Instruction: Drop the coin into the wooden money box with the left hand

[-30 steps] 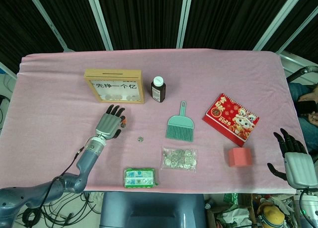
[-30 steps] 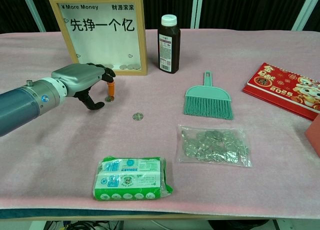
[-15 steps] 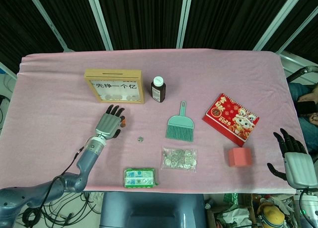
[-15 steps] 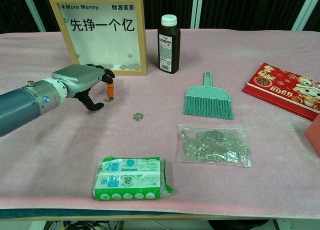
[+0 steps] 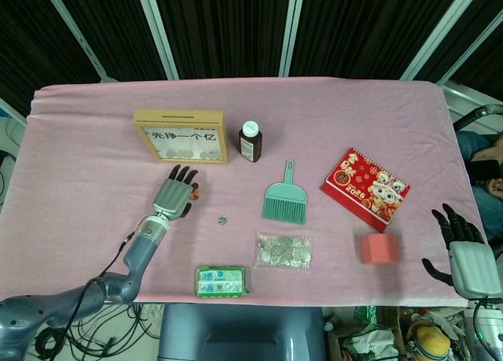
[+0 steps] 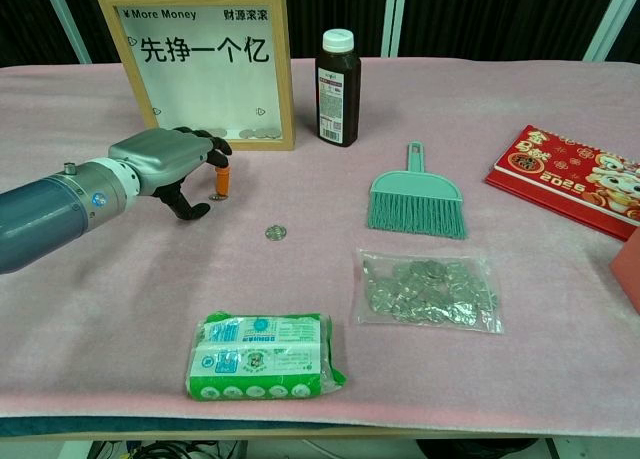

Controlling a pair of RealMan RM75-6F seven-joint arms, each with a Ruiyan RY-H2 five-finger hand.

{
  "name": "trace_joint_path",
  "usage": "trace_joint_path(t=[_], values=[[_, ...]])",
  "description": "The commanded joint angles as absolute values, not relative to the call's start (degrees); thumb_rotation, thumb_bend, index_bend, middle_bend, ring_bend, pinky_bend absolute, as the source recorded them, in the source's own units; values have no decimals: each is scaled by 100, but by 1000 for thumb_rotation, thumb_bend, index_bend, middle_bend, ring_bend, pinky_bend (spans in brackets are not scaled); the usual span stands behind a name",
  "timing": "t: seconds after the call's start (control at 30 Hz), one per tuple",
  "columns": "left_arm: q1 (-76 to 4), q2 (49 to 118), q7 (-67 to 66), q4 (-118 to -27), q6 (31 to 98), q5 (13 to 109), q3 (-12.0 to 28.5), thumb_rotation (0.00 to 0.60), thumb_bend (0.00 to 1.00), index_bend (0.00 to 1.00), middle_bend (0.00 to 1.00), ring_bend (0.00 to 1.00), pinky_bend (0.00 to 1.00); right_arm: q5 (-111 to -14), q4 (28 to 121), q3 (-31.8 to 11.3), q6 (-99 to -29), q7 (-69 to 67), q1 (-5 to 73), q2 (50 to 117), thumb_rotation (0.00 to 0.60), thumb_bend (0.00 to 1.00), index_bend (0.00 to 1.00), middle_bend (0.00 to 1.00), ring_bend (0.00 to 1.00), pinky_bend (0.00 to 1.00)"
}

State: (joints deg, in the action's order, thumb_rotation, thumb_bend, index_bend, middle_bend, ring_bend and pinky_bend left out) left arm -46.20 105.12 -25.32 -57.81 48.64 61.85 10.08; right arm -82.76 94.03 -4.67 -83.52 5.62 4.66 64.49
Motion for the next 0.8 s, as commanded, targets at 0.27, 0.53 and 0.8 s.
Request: trace_joint_path(t=[0.27, 0.53, 0.8], values=[[-4649, 10563, -2548, -5698, 4837, 6175, 1021, 600, 380, 458, 93, 8, 0, -8268, 9412, -466, -8343, 554, 468, 6444, 600, 137, 99, 0, 87, 160], [-4673, 10606, -2499, -5604, 4818, 6215, 1026, 600, 383, 477, 95, 8, 0, -8261, 9422, -463, -8335, 550, 468, 6441, 600, 140, 99, 0, 87, 160], [-4703, 10636, -2447, -5536, 4831, 6275, 1045, 600, 384, 480, 95, 8, 0, -8253, 9432, -461, -8324, 549, 470, 6439, 600, 140, 99, 0, 87, 161]])
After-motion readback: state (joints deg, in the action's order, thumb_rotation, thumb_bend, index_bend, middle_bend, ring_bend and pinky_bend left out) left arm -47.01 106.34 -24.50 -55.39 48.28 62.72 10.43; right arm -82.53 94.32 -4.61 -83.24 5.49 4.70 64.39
